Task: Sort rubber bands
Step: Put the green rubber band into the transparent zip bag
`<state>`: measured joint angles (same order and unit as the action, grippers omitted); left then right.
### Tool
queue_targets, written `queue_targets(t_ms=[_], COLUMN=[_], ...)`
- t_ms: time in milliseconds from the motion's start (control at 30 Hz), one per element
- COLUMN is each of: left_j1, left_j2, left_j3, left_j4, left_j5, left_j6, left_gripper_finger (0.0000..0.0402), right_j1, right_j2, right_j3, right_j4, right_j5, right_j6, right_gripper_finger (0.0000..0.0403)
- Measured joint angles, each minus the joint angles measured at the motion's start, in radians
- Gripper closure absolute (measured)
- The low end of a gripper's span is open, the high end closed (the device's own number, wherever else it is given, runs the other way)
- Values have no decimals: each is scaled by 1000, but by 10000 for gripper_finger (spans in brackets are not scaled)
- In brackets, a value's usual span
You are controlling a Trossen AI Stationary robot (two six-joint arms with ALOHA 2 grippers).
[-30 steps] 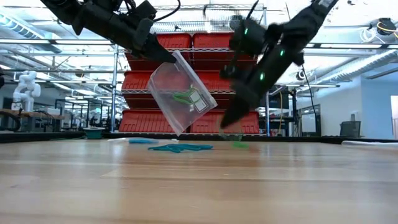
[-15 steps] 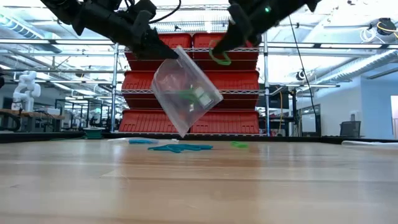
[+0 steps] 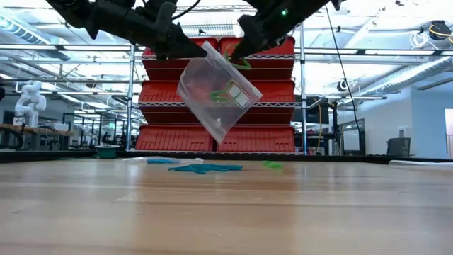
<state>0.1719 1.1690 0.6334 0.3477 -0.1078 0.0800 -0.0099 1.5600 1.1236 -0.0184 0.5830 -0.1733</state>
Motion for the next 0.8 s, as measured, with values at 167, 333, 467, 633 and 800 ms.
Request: queue_targets(t_ms=[167,333,467,633,800], left_j1=[0,0,0,0,0], left_j2=[0,0,0,0,0], left_j3=[0,0,0,0,0], left_j4=[14,13,13,12,10], left_j5=[0,0,-1,-19,-26], left_j6=[-20,-23,-23,-43,-47], left_gripper_finger=[402,402,402,402,402], right_j1=[1,7,25,46,51], right_j2=[15,38,44,45,45], right_j3=[-1,-1,-1,-1,-1], right_j4=[-1,-1,8,18,20], right_j5=[13,11,11,11,13], right_j6=[-3,-4,-7,-5,10], right_gripper_finger=[403,403,403,403,403])
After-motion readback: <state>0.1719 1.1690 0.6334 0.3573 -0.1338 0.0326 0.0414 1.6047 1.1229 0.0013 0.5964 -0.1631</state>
